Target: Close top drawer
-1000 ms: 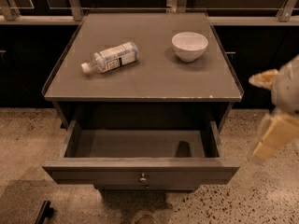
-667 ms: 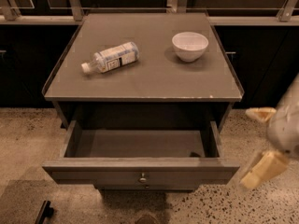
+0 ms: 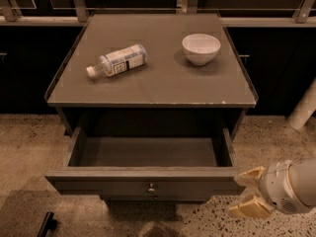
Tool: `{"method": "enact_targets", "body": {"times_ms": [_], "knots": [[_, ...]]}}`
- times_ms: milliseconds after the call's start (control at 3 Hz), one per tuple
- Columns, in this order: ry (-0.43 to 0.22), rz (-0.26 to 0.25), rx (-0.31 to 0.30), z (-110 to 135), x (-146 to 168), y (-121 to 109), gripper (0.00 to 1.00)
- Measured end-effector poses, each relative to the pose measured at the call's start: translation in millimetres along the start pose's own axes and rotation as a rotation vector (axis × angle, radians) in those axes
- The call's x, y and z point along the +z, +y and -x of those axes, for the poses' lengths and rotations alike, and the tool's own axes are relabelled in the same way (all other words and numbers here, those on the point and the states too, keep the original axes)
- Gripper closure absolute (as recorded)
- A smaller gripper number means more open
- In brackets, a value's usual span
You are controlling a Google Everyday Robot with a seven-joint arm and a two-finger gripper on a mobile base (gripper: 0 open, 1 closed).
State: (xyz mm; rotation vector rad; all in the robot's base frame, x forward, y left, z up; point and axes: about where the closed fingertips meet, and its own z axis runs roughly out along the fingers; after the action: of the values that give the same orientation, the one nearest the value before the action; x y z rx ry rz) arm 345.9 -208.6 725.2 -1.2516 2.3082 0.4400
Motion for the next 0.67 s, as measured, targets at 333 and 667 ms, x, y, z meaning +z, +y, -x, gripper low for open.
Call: {"method": "enact_targets", "body": {"times_ms": [333, 667], "knots": [[0.001, 0.003, -0.001, 0.2, -0.5, 1.0, 0.65], [0.001, 0.003, -0.001, 0.2, -0.5, 1.0, 0.88]]}}
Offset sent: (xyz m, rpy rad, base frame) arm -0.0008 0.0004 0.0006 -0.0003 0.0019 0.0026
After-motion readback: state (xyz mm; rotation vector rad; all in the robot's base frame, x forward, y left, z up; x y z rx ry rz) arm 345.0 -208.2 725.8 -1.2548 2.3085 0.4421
